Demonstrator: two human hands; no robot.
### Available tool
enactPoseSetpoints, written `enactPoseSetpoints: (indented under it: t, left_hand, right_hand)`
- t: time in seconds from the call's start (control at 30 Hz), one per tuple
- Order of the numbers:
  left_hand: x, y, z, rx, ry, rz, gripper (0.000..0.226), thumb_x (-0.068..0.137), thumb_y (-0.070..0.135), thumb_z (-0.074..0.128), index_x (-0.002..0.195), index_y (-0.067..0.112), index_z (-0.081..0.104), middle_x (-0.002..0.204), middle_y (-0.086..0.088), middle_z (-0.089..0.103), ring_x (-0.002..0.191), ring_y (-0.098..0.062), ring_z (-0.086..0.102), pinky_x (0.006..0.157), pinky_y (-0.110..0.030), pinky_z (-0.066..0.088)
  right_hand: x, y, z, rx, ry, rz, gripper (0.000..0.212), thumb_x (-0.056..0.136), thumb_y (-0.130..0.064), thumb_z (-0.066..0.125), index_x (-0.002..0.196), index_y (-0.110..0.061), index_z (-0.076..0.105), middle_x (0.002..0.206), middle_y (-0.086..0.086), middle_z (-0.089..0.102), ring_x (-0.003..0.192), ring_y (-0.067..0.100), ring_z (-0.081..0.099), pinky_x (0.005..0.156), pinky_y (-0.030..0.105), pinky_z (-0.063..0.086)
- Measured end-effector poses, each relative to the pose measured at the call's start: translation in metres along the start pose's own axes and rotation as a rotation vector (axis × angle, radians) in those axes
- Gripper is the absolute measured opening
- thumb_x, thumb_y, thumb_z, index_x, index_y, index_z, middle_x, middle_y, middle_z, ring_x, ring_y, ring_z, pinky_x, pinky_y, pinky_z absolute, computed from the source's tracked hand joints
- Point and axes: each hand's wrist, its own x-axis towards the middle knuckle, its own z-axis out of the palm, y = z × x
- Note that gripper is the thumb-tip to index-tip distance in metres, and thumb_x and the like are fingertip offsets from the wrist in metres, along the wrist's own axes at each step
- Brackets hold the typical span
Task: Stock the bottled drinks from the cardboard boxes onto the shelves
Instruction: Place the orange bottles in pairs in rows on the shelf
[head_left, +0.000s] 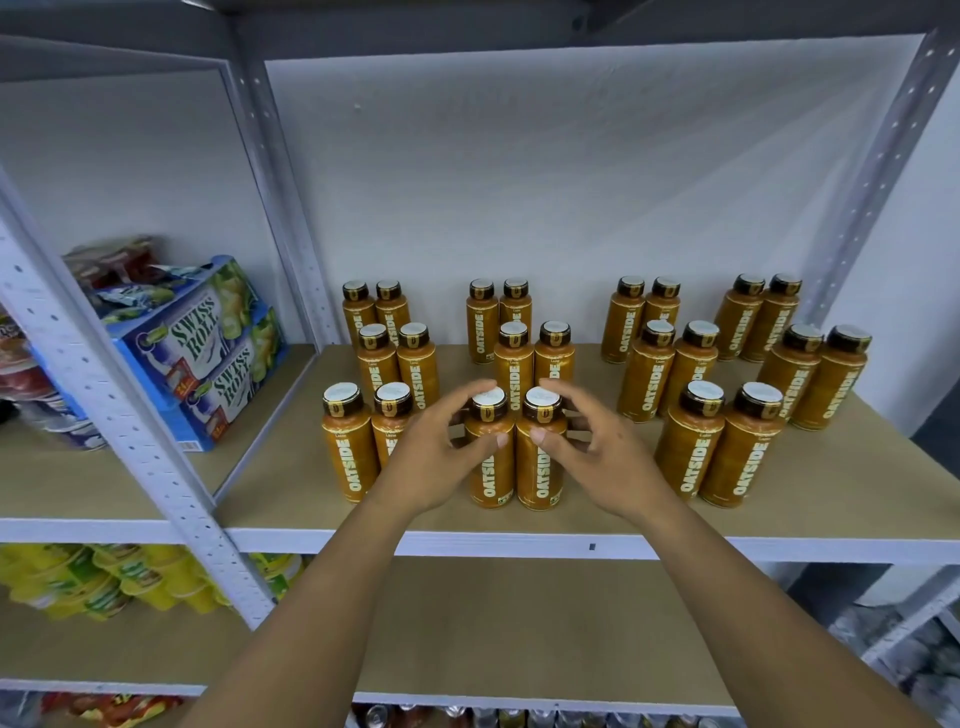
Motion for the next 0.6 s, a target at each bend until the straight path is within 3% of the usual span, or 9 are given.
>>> enactPoseSetpoints:
  t: [0.33,0.6]
  left_hand:
    - [-0.003,-0.001,-0.009,-0.006,-0.012,-0.009,0.06,0.094,0.027,0.074,0.145,0.043,0.048,0.142,0.023,0.051,0.134,-0.004,0.045,0.107,-0.026,0.045]
    - [-0.005,-0.003,-0.008,-0.018,-0.011,-0.014,0.06,0.094,0.026,0.073,0.146,0.042,0.047,0.144,0.022,0.051,0.135,-0.004,0.045,0.108,-0.028,0.046]
  right_hand:
    - [0.001,-0.009,0.013,0.09,0.023,0.042,0.052,0.095,-0.038,0.068,0.138,-0.049,0.041,0.12,-0.044,0.04,0.118,-0.003,0.047,0.084,0.006,0.041]
    - [-0.001,-0.011,0.016,0.101,0.03,0.041,0.05,0.095,-0.04,0.068,0.136,-0.05,0.042,0.123,-0.041,0.044,0.118,-0.001,0.05,0.09,0.012,0.045]
